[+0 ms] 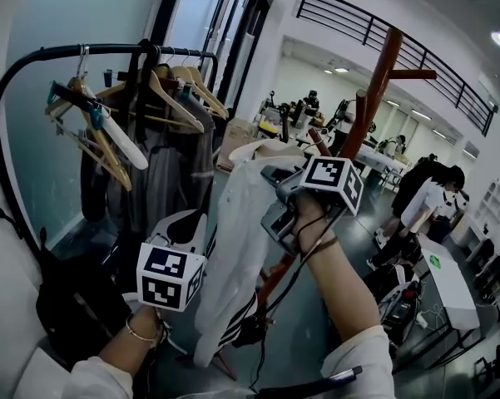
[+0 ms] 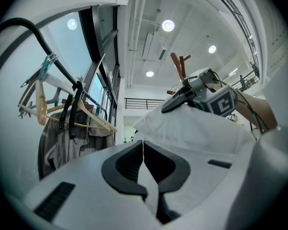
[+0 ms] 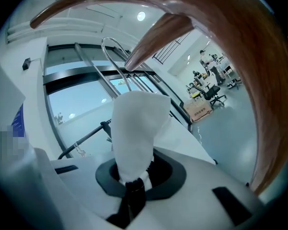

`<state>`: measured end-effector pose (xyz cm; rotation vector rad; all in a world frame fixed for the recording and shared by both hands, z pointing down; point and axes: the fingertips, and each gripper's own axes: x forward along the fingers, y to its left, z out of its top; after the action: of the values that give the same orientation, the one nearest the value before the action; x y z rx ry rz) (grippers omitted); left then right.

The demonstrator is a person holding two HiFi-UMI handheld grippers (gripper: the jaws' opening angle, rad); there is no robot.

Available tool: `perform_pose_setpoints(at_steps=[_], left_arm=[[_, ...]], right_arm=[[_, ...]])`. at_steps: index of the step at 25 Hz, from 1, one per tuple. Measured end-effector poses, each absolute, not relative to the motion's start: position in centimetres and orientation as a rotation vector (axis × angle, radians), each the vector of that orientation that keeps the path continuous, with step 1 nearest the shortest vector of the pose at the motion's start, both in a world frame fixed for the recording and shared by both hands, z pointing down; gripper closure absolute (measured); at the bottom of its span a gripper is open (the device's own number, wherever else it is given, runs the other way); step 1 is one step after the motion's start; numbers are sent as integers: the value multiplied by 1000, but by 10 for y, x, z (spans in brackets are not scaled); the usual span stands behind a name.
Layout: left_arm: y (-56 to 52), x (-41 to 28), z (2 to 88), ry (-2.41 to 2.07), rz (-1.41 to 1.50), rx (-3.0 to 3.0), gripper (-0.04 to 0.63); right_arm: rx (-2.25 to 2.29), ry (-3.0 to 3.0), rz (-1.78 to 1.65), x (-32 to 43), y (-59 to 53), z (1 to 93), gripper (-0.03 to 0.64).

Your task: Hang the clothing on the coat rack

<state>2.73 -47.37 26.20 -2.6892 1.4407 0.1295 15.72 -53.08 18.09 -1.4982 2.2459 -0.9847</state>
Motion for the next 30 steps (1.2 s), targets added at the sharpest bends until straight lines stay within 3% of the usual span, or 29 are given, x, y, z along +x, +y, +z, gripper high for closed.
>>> perform_pose_setpoints(at_steps=[30], left_arm=[[-477, 50, 299, 1403, 71, -2791, 586]], right_arm=[[-1679, 2144, -1025, 182, -539, 213, 561]])
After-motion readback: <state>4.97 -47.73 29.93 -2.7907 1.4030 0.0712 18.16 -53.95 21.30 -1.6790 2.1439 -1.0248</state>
